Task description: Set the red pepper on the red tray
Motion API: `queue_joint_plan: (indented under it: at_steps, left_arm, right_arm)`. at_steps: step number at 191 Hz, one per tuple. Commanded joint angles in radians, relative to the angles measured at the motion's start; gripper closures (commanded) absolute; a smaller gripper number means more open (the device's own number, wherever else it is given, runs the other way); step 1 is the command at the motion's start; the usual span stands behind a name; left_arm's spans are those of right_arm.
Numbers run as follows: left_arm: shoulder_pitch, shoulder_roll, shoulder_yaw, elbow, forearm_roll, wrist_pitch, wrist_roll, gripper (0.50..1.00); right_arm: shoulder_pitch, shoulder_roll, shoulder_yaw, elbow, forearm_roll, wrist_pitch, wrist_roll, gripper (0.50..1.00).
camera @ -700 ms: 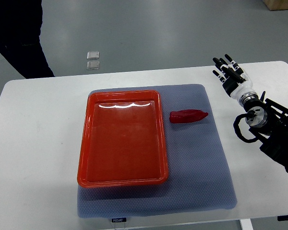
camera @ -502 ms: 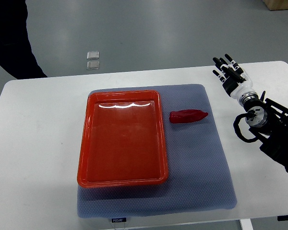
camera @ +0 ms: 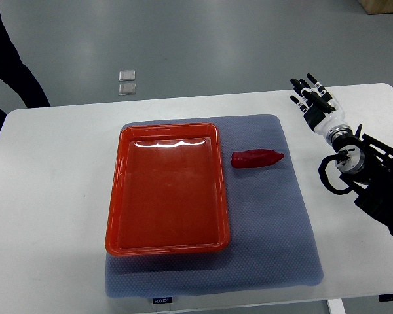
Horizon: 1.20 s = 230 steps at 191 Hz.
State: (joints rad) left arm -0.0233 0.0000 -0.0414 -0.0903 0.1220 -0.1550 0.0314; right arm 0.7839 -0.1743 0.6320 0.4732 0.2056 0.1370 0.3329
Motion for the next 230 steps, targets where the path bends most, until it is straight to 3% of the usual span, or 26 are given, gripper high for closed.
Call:
queue_joint_plan:
  at_steps: [1, 140, 230]
  left_arm:
    - [-0.001, 0.000, 0.000, 0.000, -0.001, 0.000, 0.001, 0.500]
    - [-0.009, 0.000, -0.008, 0.000, -0.001, 0.000, -0.001, 0.500]
    - [-0.009, 0.000, -0.006, 0.000, -0.001, 0.000, -0.001, 0.500]
  right_arm:
    - [0.000, 0.001, 0.002, 0.001, 0.000, 0.000, 0.000, 0.587]
    - [0.014, -0.001, -0.002, 0.002, -0.008, -0.028, 0.000, 0.587]
    - [0.066, -0.071, -0.025, 0.025, -0.026, -0.138, -0.003, 0.589]
